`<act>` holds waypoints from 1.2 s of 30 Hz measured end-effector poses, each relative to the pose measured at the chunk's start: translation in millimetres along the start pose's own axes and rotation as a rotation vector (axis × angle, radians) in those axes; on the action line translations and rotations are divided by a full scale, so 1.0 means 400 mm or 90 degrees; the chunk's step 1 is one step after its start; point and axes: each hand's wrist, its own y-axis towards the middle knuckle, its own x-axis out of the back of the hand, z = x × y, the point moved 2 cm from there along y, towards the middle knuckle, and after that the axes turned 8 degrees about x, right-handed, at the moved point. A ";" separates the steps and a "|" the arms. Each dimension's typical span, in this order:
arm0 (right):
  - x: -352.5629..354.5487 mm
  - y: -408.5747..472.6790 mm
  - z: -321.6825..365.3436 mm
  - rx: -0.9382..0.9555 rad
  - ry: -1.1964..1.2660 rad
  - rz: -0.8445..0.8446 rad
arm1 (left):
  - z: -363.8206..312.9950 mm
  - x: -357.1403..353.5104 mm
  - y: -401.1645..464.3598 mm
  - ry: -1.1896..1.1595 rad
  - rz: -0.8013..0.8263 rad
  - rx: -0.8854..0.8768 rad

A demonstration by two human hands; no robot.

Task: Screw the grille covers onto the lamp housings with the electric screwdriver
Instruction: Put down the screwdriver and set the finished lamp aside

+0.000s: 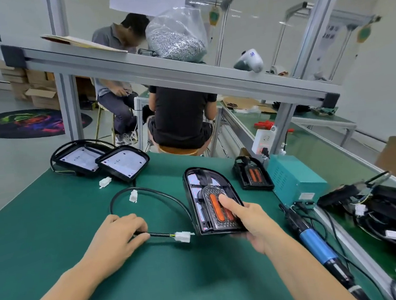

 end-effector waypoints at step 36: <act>0.058 -0.018 -0.030 -0.049 0.056 -0.060 | -0.056 -0.106 0.153 0.096 0.008 -0.230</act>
